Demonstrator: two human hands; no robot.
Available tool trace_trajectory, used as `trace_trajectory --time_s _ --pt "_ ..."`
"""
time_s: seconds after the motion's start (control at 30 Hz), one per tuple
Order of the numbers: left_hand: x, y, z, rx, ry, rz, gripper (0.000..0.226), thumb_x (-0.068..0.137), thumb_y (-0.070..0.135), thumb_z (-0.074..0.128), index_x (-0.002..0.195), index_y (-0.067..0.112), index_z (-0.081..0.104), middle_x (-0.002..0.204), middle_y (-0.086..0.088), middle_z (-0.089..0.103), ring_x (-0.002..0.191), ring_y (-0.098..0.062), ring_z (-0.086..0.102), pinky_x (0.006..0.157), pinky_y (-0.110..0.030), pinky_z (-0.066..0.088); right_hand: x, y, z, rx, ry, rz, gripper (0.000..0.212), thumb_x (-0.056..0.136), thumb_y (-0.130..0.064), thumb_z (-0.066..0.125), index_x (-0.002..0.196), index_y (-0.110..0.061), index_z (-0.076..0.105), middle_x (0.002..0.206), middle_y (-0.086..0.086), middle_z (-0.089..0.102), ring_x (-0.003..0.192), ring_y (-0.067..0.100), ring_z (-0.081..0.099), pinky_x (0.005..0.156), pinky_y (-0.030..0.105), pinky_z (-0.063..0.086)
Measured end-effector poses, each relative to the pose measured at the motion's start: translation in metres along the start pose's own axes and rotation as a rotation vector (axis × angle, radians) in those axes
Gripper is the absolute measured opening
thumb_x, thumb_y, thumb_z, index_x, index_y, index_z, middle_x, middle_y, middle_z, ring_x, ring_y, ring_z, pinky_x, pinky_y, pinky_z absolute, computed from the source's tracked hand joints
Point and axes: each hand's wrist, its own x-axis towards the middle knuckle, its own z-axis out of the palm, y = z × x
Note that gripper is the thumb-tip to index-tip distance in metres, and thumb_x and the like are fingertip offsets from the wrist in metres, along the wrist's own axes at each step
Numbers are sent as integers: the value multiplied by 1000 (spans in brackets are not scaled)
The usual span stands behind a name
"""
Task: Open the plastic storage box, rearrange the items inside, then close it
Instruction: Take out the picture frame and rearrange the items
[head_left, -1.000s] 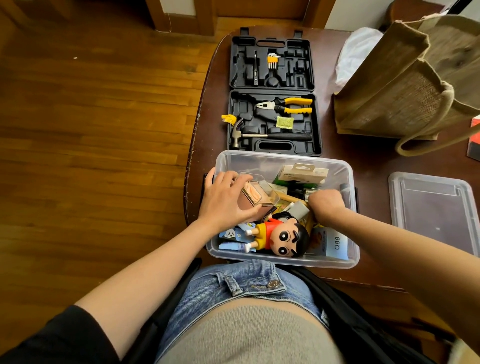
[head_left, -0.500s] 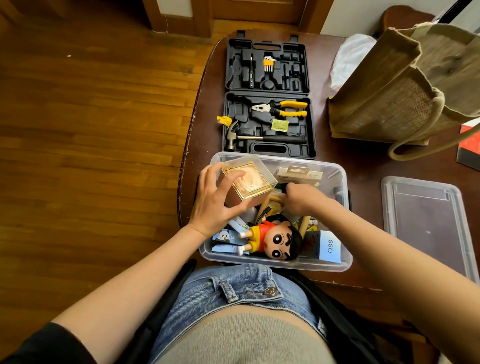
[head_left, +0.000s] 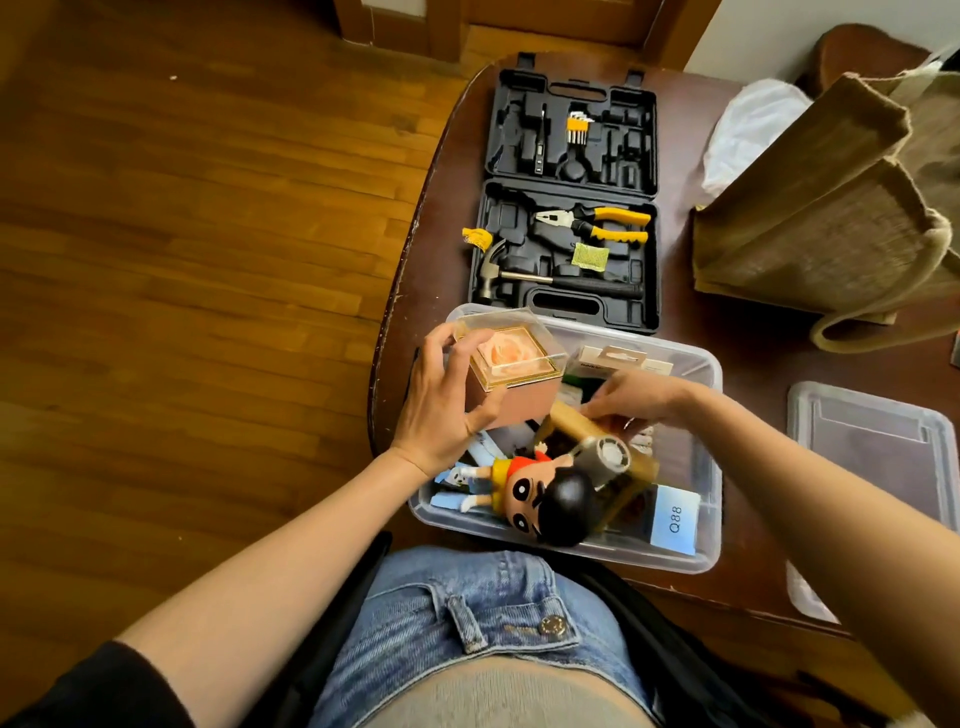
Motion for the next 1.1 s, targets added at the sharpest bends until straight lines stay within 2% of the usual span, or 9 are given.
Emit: trace_trajectory --time_s 0.13,0.33,0.43,0.63,0.73,0.8,0.9,1.0,1.1 --pt "1 0 -2 48 -28 6 59 81 55 43 130 24 32 127 -24 40 117 -35 44 95 -42 41 1 -8 9 -162 -14 19 27 93 -39 54 85 -14 61 75 -1 60 64 9 59 50 16 47" --pt "0 0 -1 210 -84 87 58 75 52 55 124 26 36 124 -21 46 115 -34 46 100 -46 37 -10 4 30 -50 2 -109 47 95 -55 35 84 -22 67 79 -10 61 72 3 56 62 14 36" --pt "1 -3 1 299 -119 131 56 71 47 65 119 26 46 120 -15 49 116 -32 47 107 -51 30 -13 24 32 96 -61 -162 39 97 -37 46 100 -7 71 95 7 65 84 13 57 74 22 41" --pt "5 -5 4 433 -196 112 48 71 34 74 116 22 60 123 -10 52 119 -28 49 112 -55 23 -12 35 33 275 -181 -171 18 95 -16 55 93 -16 72 84 -11 67 74 -5 61 65 11 44" --pt "5 -4 5 488 -210 97 49 75 26 73 122 21 58 123 -8 53 117 -27 51 113 -53 23 -11 31 41 93 105 -201 15 86 -25 66 94 -13 67 91 -5 64 89 10 59 78 24 46" --pt "5 -4 5 499 -217 77 50 77 26 72 125 22 57 127 -9 51 120 -26 49 114 -51 21 -12 26 47 -81 408 -197 47 75 -37 76 113 -16 59 108 -1 57 104 17 52 90 30 45" --pt "5 -4 5 509 -222 69 50 77 28 72 125 22 56 130 -10 50 123 -27 47 114 -51 21 -15 20 50 -124 465 -123 75 74 -48 73 135 -16 44 126 3 52 118 21 48 96 35 43" --pt "4 -3 5 479 -206 72 48 75 27 72 121 20 59 127 -10 52 121 -28 49 113 -55 21 -16 18 57 -5 353 -134 39 87 -50 58 104 -16 66 92 -2 65 87 16 58 70 26 41" --pt "2 -1 3 404 -133 164 36 74 22 71 110 17 64 123 -11 55 119 -28 51 114 -56 17 -23 18 58 108 245 -161 51 89 -58 45 75 -14 67 62 -3 57 63 12 52 61 27 36"
